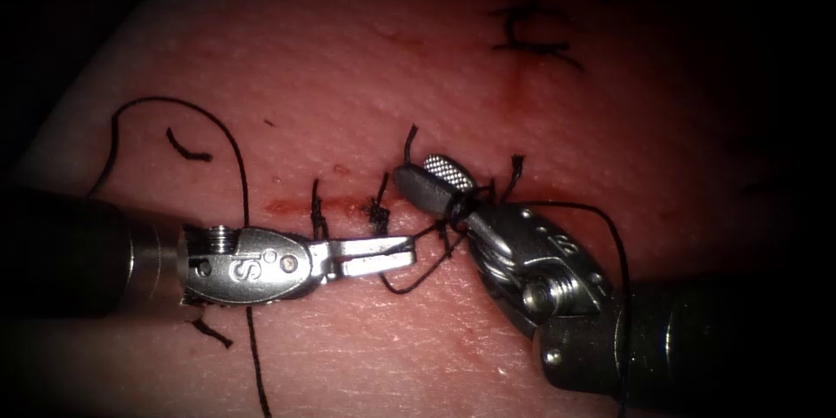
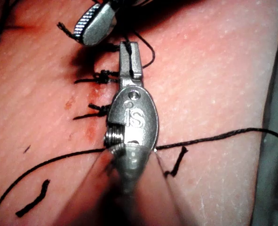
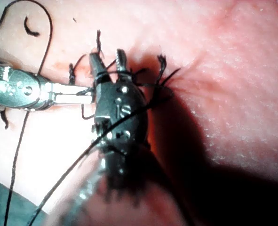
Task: Wound Closure
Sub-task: Wrap the suture one time counter-clockwise
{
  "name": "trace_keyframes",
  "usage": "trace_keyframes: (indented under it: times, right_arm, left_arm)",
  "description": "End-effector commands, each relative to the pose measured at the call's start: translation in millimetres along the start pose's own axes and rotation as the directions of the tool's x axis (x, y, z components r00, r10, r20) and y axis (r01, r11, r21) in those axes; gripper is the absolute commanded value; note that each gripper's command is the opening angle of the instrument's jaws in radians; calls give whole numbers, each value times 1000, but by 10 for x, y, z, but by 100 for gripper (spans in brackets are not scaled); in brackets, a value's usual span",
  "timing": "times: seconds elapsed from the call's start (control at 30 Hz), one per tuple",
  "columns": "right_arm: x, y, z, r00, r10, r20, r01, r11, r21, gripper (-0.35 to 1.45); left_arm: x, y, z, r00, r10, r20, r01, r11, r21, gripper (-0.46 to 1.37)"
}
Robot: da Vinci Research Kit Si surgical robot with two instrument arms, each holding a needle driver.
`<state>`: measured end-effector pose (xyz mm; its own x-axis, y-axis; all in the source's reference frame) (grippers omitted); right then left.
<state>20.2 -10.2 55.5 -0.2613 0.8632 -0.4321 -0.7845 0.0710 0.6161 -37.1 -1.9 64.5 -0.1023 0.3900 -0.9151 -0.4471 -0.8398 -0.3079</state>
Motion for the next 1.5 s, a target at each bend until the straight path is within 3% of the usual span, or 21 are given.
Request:
trace_keyframes:
  times: [0.03,0.5,0.9,1.1,1.5]
  right_arm:
    - [0,-1,-1,1000,1,0,-1,1000,3,53]
    - [-10,-18,-22,1000,-20,7,19,999,51,44]
    - [-16,-26,-32,1000,-23,10,22,998,66,48]
    - [-20,-23,-32,1000,-26,8,25,997,68,17]
    - [-23,-10,-29,999,-31,6,31,997,73,9]
  left_arm:
    - [-1,-2,1,1000,-1,-1,1,1000,-6,-35]
    - [-11,-25,10,1000,-17,2,17,1000,5,-35]
    - [-14,-36,13,999,-36,9,35,999,17,-35]
    - [-12,-33,11,999,-36,11,36,999,22,-35]
    - [-3,-20,-4,998,-55,-14,55,998,35,-35]
